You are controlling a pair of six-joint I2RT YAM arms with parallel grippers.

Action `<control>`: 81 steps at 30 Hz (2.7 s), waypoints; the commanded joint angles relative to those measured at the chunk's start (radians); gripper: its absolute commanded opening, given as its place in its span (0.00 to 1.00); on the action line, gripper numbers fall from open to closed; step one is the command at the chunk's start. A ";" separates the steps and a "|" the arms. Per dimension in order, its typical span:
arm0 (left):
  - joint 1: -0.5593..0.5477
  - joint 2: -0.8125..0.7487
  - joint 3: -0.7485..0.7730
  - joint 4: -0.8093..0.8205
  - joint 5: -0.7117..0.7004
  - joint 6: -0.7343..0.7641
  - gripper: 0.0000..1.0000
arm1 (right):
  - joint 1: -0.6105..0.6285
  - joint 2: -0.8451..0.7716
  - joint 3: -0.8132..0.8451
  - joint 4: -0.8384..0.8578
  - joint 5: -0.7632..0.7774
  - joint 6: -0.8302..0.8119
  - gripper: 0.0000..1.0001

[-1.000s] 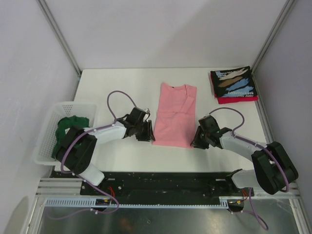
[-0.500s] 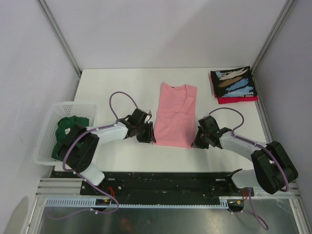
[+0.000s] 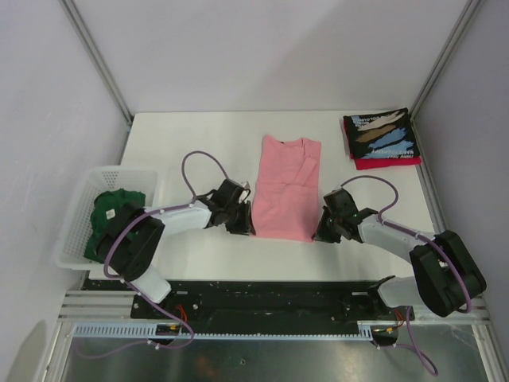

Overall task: Fold and stack the t-shirts
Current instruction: Grab one side of the 2/3 rectangular tshirt with both arms, then fold the long partially folded tshirt into a neat square

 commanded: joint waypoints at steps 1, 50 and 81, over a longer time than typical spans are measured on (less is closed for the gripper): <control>-0.017 0.031 0.010 0.006 -0.013 -0.012 0.22 | 0.004 0.008 0.001 0.005 0.011 -0.009 0.05; -0.123 -0.509 0.046 -0.199 -0.139 -0.098 0.00 | 0.072 -0.372 0.259 -0.350 0.029 -0.023 0.00; 0.271 0.632 0.952 -0.051 -0.031 0.076 0.00 | -0.273 0.863 0.940 0.260 -0.212 -0.095 0.00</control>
